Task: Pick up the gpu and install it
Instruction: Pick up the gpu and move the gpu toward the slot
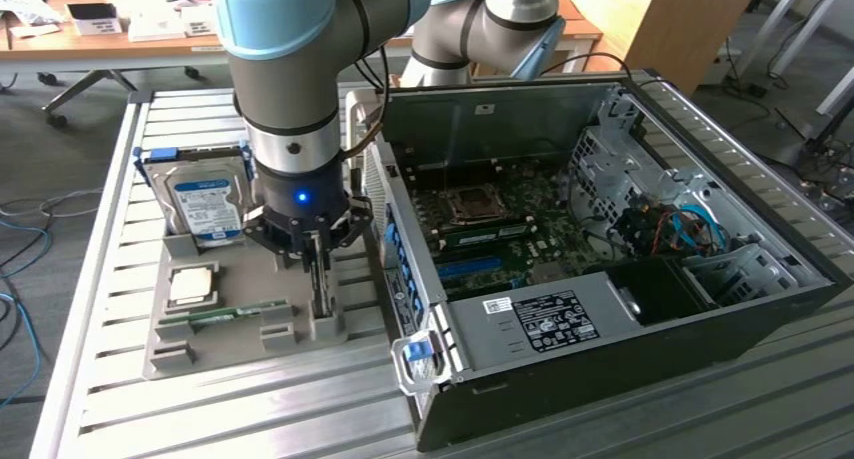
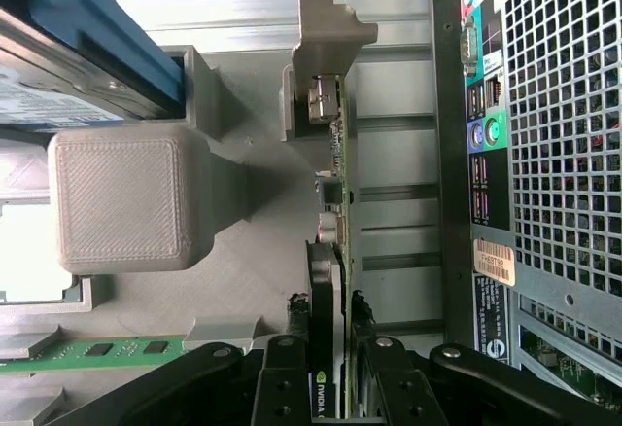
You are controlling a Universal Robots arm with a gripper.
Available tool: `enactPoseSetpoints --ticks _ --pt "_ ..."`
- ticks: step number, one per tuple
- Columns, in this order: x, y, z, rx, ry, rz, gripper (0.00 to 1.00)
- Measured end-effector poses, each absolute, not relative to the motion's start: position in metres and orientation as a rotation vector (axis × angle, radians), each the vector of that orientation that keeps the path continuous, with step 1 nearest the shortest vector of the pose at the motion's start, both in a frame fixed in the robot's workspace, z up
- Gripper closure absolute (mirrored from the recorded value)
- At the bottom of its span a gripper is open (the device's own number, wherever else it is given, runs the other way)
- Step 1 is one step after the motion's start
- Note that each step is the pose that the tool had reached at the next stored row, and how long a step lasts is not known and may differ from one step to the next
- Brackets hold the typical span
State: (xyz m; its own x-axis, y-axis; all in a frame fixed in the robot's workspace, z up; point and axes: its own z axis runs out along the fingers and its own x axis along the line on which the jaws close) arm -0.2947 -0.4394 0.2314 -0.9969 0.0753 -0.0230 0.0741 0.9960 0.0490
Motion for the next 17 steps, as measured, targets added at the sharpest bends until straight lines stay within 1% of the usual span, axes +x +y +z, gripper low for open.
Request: enactPoseSetpoints --ticks 17 --pt "-0.2947 -0.4394 0.2314 0.071 3.116 0.076 0.73"
